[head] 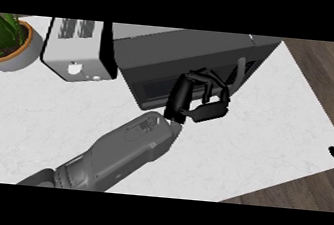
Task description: Pick up the milk, place it into the microwave and close the microwave
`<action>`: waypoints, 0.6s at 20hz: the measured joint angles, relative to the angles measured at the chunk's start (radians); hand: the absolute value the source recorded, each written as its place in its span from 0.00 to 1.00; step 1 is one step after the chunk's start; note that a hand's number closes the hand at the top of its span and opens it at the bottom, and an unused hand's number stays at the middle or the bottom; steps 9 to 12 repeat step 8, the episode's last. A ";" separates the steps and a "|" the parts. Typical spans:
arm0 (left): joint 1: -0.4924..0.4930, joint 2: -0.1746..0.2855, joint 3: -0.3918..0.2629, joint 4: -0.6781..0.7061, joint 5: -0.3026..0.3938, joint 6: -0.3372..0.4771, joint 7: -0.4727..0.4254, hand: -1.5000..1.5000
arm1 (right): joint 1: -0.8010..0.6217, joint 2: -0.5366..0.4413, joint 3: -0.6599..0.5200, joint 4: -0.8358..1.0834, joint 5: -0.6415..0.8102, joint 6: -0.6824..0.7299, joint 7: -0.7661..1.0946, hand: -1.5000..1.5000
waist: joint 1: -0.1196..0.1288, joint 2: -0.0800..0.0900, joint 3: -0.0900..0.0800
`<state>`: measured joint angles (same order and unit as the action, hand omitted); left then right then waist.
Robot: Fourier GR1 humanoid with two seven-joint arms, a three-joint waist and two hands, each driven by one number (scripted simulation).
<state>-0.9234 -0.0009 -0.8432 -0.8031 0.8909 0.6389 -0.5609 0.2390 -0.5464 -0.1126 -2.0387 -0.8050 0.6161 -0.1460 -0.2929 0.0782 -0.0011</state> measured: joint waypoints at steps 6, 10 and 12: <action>-0.003 0.000 -0.007 0.004 0.022 0.005 -0.033 1.00 | -0.005 -0.008 0.004 -0.015 -0.018 -0.002 0.010 0.00 | -0.002 0.003 0.000; -0.004 0.000 -0.009 0.006 0.028 0.009 -0.043 1.00 | -0.007 -0.010 0.005 -0.018 -0.025 -0.002 0.013 0.00 | -0.004 0.005 0.000; -0.004 0.000 -0.009 0.006 0.028 0.009 -0.043 1.00 | -0.007 -0.010 0.005 -0.018 -0.025 -0.002 0.013 0.00 | -0.004 0.005 0.000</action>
